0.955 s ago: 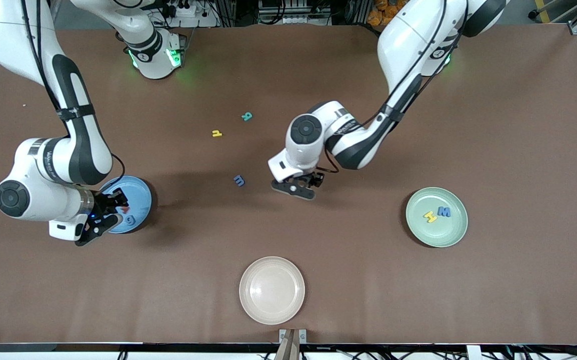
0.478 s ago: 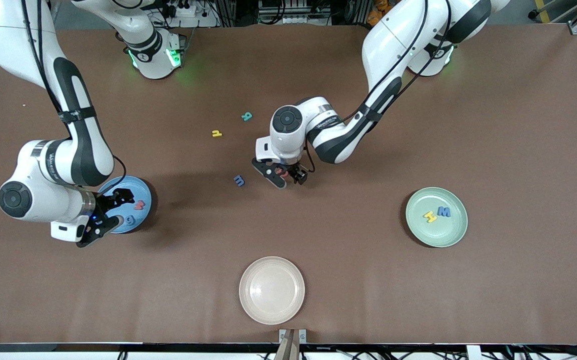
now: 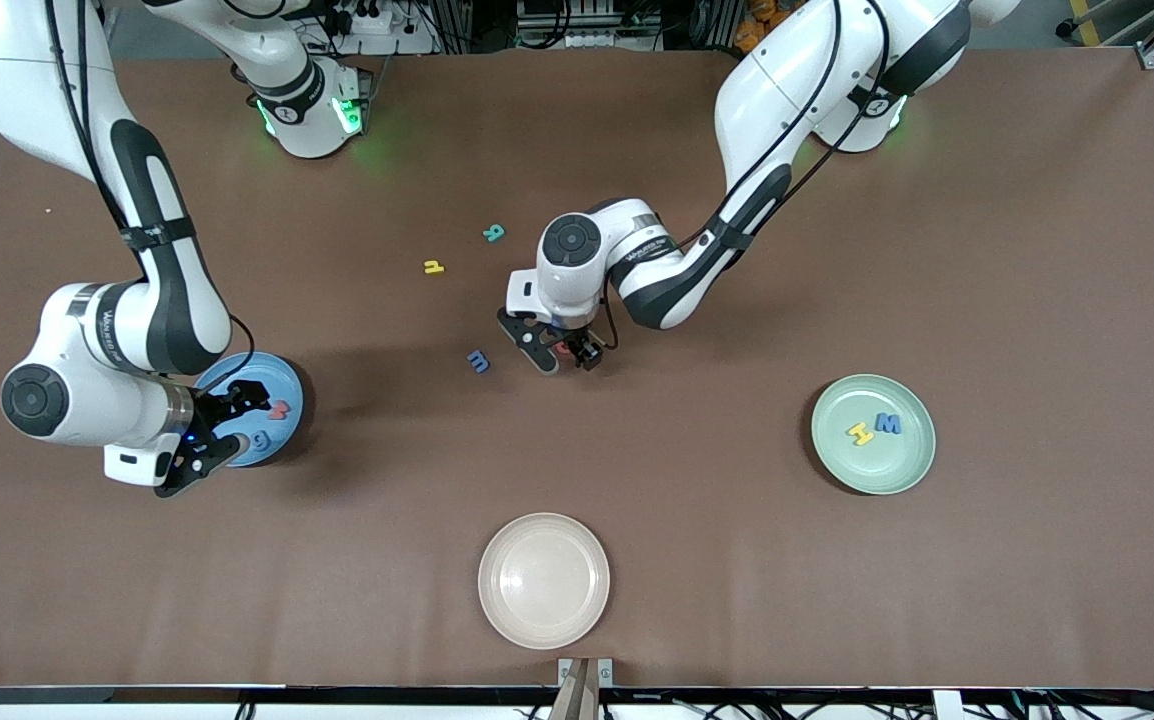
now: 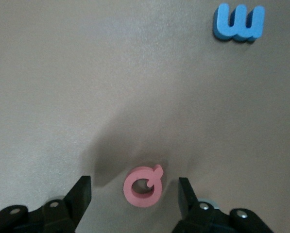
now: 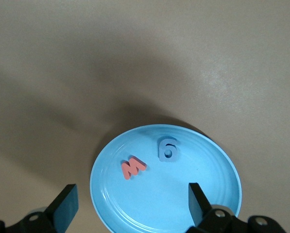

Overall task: Sort upper and lower case letters into plates
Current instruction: 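Lower the left gripper and grasp the pink q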

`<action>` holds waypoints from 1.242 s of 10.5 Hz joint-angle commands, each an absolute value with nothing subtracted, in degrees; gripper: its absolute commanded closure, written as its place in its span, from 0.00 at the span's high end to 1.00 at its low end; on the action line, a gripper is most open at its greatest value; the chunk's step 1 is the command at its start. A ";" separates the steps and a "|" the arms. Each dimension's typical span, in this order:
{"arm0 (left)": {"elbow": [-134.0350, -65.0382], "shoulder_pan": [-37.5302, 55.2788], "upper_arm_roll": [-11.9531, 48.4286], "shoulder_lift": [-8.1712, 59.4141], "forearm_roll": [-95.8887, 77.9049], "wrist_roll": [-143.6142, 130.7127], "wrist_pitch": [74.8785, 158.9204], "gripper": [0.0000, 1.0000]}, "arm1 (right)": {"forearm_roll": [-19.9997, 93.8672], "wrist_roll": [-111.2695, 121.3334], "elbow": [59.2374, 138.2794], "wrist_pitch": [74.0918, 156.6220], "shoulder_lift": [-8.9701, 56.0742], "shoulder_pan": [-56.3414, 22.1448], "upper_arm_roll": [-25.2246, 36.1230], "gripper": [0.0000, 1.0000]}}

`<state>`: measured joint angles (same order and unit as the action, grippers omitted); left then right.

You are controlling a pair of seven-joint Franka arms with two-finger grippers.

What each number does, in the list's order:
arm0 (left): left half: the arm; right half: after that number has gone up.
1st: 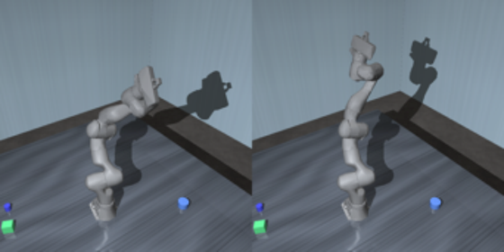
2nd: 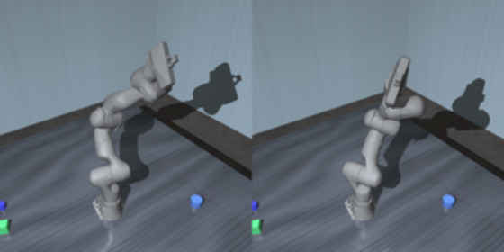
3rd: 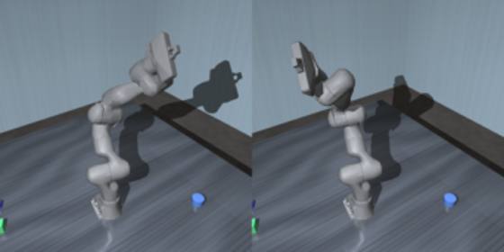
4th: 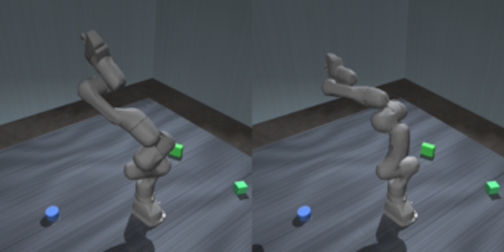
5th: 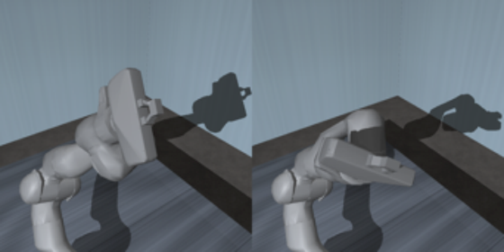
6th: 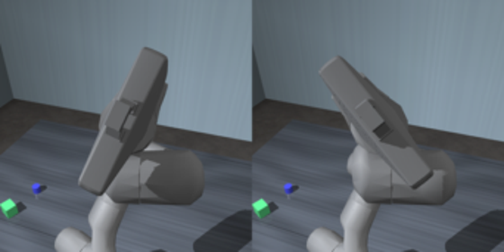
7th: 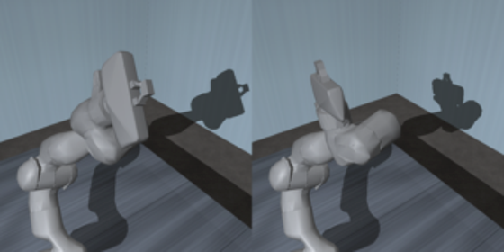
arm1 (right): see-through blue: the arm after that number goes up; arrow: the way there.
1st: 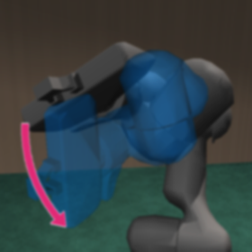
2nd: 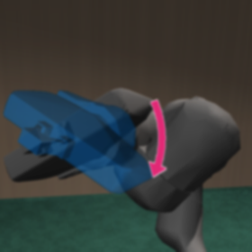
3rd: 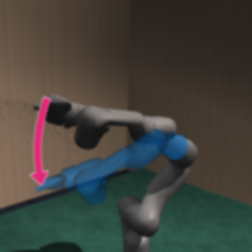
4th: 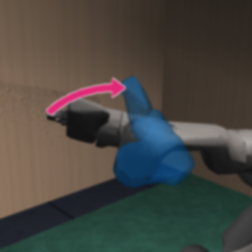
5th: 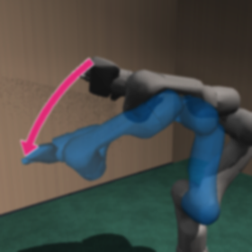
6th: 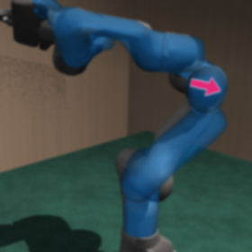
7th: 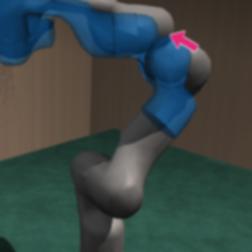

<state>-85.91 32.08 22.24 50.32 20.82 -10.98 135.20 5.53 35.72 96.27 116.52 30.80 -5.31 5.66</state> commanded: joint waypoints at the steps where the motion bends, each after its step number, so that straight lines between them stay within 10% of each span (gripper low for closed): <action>1: -84.99 32.52 22.50 51.42 22.24 -10.37 135.79 0.75 | 5.71 32.36 95.71 116.81 31.46 -5.45 5.01 1.00; 5: -84.90 32.78 22.50 51.77 22.32 -10.28 135.79 0.51 | 5.71 31.38 95.80 117.68 32.17 -5.98 5.01 1.00; 7: -84.90 32.70 22.41 51.59 23.28 -10.37 135.79 0.00 | 5.71 31.29 95.71 117.69 32.26 -6.24 5.01 1.00; 13: -88.67 12.46 24.17 39.83 20.22 -10.02 122.36 0.00 | 5.62 25.07 95.54 116.98 31.90 -9.48 5.01 1.00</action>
